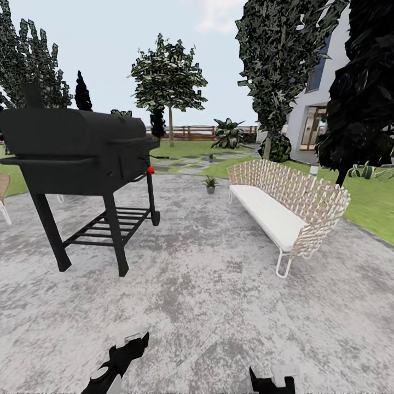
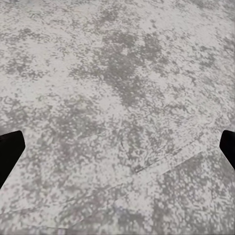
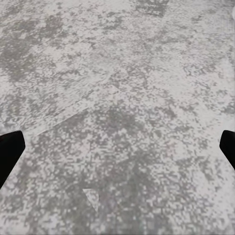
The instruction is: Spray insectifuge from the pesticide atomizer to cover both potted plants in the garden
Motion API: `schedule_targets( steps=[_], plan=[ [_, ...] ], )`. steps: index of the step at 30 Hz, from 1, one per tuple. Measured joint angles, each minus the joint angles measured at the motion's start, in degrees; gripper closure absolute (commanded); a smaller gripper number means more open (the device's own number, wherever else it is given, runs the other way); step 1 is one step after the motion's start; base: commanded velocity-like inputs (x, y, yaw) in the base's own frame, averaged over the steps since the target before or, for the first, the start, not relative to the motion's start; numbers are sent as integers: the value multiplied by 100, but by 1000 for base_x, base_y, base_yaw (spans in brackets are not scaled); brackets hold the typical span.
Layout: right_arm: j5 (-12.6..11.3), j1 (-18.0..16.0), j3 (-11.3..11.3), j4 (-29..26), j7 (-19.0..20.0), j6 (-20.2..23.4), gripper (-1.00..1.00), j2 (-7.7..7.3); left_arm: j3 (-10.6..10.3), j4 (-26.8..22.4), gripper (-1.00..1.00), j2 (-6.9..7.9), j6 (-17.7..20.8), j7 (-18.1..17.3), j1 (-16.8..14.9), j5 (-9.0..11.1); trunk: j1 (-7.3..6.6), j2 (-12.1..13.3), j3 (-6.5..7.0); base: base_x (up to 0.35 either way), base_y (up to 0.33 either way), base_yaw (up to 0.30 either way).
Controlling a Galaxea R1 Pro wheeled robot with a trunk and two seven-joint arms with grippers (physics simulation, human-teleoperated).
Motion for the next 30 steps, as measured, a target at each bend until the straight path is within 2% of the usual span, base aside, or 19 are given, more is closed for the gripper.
schedule_targets(
  steps=[15,30],
  plan=[
    [3,0,16,0,0,4,-100,0,0,0,-100,0,0,-3,8,0,330,-602,-269,0,0,0],
    [8,0,19,0,0,4,-100,0,0,2,-100,2,0,-8,19,-5,329,-603,-270,29,0,0]
  ],
)
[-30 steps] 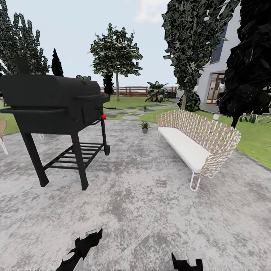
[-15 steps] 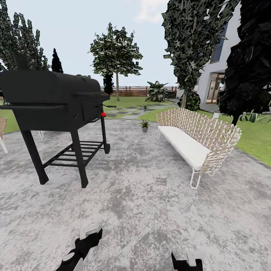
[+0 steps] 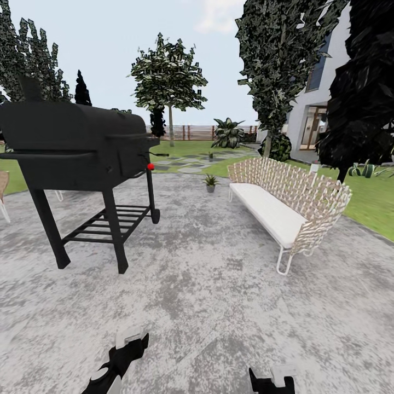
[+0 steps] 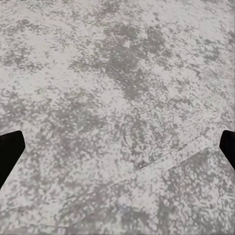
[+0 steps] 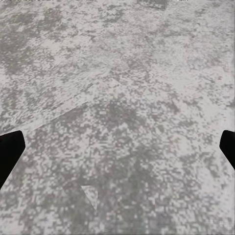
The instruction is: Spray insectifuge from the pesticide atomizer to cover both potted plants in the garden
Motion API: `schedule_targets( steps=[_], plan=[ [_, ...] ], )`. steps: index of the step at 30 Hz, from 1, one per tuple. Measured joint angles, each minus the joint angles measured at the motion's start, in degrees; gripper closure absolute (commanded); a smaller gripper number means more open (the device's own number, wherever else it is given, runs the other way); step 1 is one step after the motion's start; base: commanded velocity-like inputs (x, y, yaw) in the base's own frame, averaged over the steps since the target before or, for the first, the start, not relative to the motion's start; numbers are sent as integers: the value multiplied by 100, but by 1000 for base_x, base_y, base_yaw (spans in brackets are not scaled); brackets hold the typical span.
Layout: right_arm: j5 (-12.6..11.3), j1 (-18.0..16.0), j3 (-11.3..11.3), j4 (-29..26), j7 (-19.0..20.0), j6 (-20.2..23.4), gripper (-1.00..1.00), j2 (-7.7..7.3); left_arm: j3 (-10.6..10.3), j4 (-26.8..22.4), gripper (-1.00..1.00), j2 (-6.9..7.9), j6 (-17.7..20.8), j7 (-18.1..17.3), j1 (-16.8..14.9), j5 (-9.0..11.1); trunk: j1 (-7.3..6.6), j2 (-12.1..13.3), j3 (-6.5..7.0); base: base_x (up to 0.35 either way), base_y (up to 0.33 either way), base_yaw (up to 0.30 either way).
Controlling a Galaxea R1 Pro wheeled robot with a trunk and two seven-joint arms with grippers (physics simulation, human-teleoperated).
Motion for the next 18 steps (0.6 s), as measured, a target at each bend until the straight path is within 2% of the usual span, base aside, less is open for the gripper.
schedule_targets(
  steps=[7,18],
  plan=[
    [-3,0,-16,0,0,0,-100,0,2,-1,-100,5,0,-4,14,-3,-2,0,0,248,0,0],
    [-14,0,-66,-4,-12,0,-100,16,-11,1,-100,7,1,-7,21,-6,-2,0,-4,318,0,0]
  ],
)
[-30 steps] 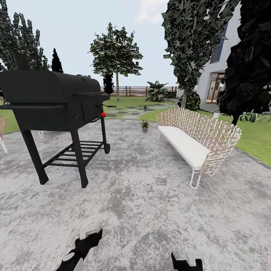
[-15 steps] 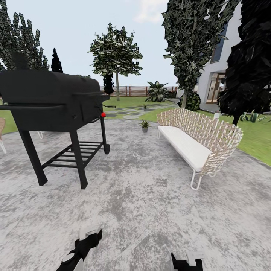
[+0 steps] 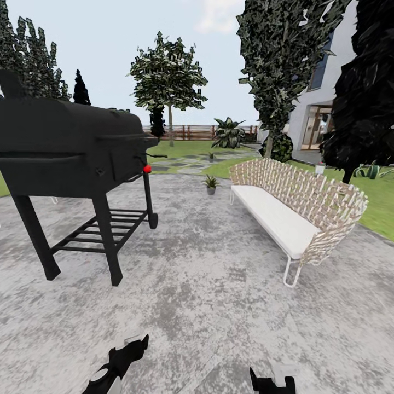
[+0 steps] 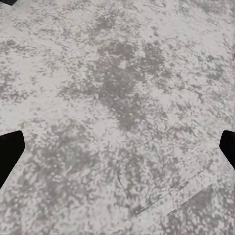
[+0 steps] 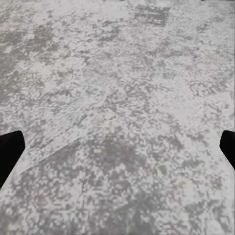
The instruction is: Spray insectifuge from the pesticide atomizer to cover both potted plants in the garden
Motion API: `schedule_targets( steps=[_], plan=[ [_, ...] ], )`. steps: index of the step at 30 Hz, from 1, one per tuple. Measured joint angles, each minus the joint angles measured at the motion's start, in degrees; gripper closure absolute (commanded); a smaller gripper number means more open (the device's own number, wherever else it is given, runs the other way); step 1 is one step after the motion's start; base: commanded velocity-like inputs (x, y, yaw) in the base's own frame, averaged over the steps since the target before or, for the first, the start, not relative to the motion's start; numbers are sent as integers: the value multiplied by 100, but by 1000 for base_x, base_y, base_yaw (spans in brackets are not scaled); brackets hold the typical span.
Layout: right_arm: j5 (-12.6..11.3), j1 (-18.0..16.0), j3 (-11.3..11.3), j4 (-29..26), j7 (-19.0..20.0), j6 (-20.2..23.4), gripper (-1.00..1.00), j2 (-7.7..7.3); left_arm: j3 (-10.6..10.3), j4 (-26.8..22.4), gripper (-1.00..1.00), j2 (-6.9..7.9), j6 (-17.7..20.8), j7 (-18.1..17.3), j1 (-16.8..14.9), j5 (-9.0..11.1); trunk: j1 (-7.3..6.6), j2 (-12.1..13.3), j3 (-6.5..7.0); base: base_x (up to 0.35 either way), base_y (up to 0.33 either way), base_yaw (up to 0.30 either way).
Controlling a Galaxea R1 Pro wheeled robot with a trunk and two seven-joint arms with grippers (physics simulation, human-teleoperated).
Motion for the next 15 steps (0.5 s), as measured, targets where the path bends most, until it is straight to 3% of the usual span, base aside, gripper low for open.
schedule_targets(
  steps=[15],
  plan=[
    [-2,0,5,-49,-4,0,-100,14,2,6,-100,15,7,0,4,0,0,0,-33,329,-57,0]
  ],
)
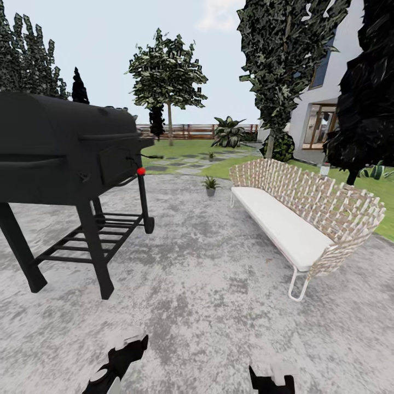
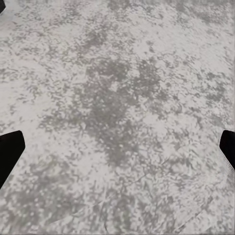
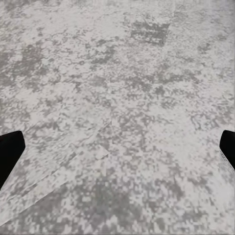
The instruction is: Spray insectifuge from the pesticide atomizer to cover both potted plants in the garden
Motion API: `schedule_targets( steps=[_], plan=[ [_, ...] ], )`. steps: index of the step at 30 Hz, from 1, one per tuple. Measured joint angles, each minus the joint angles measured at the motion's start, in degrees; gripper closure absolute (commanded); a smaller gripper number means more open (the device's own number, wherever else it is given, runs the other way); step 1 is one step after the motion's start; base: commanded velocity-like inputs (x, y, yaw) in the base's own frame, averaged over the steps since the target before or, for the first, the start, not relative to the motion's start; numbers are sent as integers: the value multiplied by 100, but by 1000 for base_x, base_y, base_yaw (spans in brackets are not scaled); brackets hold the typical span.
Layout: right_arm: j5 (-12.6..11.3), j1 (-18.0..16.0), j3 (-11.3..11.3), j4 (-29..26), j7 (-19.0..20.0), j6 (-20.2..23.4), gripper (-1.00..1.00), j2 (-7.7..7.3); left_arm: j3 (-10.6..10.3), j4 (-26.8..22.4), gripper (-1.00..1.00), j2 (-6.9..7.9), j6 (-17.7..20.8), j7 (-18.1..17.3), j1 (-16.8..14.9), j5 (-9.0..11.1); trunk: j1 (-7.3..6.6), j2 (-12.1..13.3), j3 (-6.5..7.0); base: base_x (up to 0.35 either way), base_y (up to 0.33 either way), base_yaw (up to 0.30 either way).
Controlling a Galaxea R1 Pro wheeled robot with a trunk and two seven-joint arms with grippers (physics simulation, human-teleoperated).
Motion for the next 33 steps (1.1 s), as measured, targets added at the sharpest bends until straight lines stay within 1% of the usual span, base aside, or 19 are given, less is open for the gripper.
schedule_targets(
  steps=[12,23,33],
  plan=[
    [0,0,-5,38,-2,0,-100,3,2,0,-100,11,0,5,0,1,0,0,25,329,-62,0],
    [7,-1,13,50,-3,-1,-100,10,16,-1,-100,20,0,14,0,13,0,0,46,329,78,24],
    [11,0,26,53,-2,-1,-100,5,9,1,-100,20,0,15,0,11,0,0,64,329,13,16]
  ],
)
